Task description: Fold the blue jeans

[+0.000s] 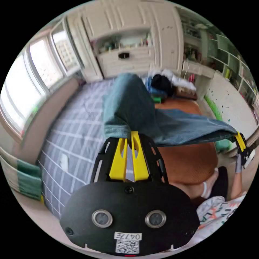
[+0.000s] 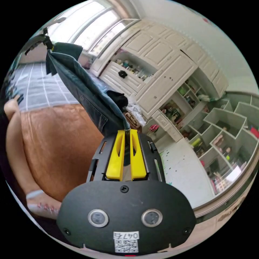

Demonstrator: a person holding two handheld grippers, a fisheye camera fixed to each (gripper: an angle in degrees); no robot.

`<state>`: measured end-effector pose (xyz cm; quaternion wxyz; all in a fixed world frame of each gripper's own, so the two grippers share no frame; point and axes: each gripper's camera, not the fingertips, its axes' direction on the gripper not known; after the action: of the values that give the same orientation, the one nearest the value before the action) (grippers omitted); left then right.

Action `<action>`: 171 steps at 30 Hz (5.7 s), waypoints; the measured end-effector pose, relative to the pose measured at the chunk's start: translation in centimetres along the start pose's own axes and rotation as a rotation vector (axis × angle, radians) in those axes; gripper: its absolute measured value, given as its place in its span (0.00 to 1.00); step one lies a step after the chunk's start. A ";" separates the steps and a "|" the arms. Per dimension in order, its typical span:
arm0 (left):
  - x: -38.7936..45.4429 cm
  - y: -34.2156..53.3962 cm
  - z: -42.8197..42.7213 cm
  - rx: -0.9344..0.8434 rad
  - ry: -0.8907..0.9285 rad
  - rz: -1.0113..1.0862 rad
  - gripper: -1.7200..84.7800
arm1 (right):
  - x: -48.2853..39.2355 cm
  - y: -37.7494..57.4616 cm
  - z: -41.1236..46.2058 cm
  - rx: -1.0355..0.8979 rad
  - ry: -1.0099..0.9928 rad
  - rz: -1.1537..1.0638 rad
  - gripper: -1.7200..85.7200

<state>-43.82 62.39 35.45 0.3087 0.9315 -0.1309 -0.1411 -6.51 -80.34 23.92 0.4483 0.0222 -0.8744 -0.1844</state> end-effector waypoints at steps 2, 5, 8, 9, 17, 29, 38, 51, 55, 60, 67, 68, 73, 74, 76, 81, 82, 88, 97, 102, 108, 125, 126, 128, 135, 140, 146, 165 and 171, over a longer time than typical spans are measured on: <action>-0.4 3.8 13.0 -0.298 0.115 -0.060 0.01 | -3.2 2.3 1.1 -0.093 -0.057 -0.140 0.02; 1.3 8.1 26.2 -0.560 0.251 -0.106 0.02 | -6.7 6.1 3.9 -0.314 -0.211 -0.264 0.02; 2.6 8.6 31.0 -0.680 0.240 -0.070 0.04 | -8.2 9.5 4.5 -0.418 -0.340 -0.279 0.02; 2.7 8.3 31.1 -0.676 0.256 -0.062 0.05 | -8.1 9.8 4.3 -0.417 -0.339 -0.272 0.02; -6.3 9.4 29.8 -0.472 0.532 -0.337 0.14 | -7.0 11.6 6.1 -0.562 -0.350 -0.140 0.02; -14.4 12.4 35.5 -0.373 0.063 -0.771 0.18 | -5.8 11.3 9.9 -0.684 -0.424 -0.026 0.02; -10.2 10.7 42.2 -0.420 0.101 -0.718 0.12 | -6.5 11.0 11.5 -0.743 -0.394 -0.064 0.02; -4.2 4.4 24.0 -0.043 -0.271 -0.424 0.03 | -4.9 6.3 12.5 -0.586 -0.413 -0.018 0.02; -6.5 5.5 27.5 -0.448 -0.540 -0.428 0.18 | -6.2 5.6 12.6 -0.563 -0.346 -0.105 0.02; -6.9 8.6 23.7 -0.307 -0.467 -0.503 0.20 | -5.9 7.5 13.4 -0.614 -0.388 -0.120 0.02; -1.1 13.3 25.0 -0.187 0.094 -0.412 0.16 | -2.2 10.1 13.6 -0.583 -0.498 0.014 0.03; 0.1 13.9 26.3 -0.219 0.126 -0.385 0.16 | -1.4 10.5 13.7 -0.576 -0.528 0.047 0.02; 4.5 17.9 31.0 -0.319 0.251 -0.325 0.17 | 1.2 11.7 14.1 -0.557 -0.611 0.082 0.03; 5.1 19.3 31.7 -0.316 0.294 -0.335 0.17 | 1.7 12.0 14.3 -0.565 -0.627 0.075 0.03; 5.7 21.4 32.7 -0.315 0.366 -0.354 0.17 | 2.2 12.3 14.4 -0.560 -0.650 0.047 0.03; 6.7 25.8 34.6 -0.328 0.511 -0.376 0.17 | 2.7 12.8 14.9 -0.543 -0.661 -0.030 0.04; 6.7 26.7 34.8 -0.326 0.509 -0.381 0.17 | 2.8 12.8 15.1 -0.541 -0.646 -0.045 0.04; 5.3 31.4 37.3 -0.347 0.499 -0.507 0.21 | 3.7 13.1 16.6 -0.560 -0.669 -0.146 0.03; 3.5 37.2 40.2 -0.311 0.488 -0.688 0.23 | 4.1 15.9 17.4 -0.551 -0.642 -0.285 0.02; 3.5 40.3 42.3 -0.323 0.485 -0.763 0.24 | 9.8 15.1 15.8 -0.390 -0.629 -0.028 0.01; 3.3 43.4 45.8 -0.288 0.396 -0.908 0.23 | 15.8 14.4 14.5 -0.251 -0.633 0.197 0.01; 2.8 43.3 39.0 0.332 0.233 -0.900 0.01 | 21.0 9.7 16.3 -0.197 -0.593 0.169 0.01; 2.8 42.0 39.1 0.324 0.236 -0.868 0.01 | 21.1 9.0 16.8 -0.195 -0.588 0.157 0.01; 3.0 38.6 40.6 0.224 0.337 -0.785 0.02 | 21.2 6.5 18.8 -0.209 -0.574 0.100 0.01; 4.6 47.0 44.3 -0.044 0.442 -0.890 0.19 | 20.6 5.7 20.3 -0.216 -0.557 0.069 0.01; 4.5 51.8 48.9 -0.121 0.385 -1.039 0.19 | 21.1 7.1 21.2 -0.181 -0.620 0.172 0.01; 2.8 51.7 52.2 -0.028 0.461 -1.118 0.04 | 20.1 6.8 19.9 -0.184 -0.577 0.097 0.01; -1.3 12.7 58.5 0.043 0.799 -0.760 0.27 | 21.7 0.8 42.1 -0.523 -0.363 0.296 0.10; -7.7 20.8 55.5 -0.198 0.355 -0.771 0.25 | 18.2 6.9 34.7 -0.286 -0.678 0.243 0.09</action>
<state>-73.27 18.94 6.88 0.3389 0.8880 0.2958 -0.0954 -43.95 -67.13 22.01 0.1512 -0.2065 -0.9347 -0.2468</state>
